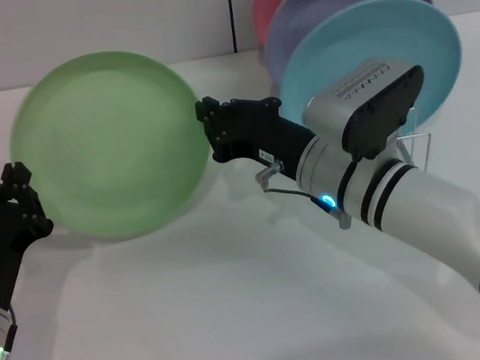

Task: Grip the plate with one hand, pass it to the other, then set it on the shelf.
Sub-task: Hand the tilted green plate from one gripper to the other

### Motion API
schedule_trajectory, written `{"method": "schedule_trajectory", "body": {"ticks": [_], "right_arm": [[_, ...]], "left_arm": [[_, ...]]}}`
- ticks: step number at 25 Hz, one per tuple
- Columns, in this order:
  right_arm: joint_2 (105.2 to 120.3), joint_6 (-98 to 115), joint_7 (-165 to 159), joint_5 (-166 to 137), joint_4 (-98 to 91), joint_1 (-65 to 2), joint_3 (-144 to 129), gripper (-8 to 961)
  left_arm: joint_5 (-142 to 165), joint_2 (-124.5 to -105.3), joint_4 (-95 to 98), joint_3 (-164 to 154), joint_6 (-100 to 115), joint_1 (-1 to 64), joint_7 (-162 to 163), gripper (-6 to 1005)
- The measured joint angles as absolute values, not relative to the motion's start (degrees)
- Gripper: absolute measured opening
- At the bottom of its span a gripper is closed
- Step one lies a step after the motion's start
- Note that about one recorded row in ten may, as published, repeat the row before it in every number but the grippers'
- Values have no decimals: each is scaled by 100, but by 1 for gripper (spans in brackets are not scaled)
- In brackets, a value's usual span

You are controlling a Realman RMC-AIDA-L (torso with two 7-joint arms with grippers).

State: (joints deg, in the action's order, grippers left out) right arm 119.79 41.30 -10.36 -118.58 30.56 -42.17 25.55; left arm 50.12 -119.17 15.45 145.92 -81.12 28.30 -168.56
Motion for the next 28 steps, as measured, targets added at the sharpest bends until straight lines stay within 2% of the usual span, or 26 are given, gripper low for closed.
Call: {"method": "schedule_trajectory", "body": {"ticks": [9, 14, 28], "right_arm": [[11980, 4122, -1065, -12036, 3073, -4192, 2545, 68], [11981, 4126, -1066, -12044, 3081, -4170, 2553, 169], [11979, 4159, -1038, -12044, 3114, -4095, 2548, 168]], "left_arm": [[5010, -11918, 1501, 14599, -8100, 2818, -16849, 32], [5019, -11918, 1501, 14599, -8102, 2817, -16848, 32], [5083, -11918, 1494, 14739, -8056, 2786, -16848, 30]]}}
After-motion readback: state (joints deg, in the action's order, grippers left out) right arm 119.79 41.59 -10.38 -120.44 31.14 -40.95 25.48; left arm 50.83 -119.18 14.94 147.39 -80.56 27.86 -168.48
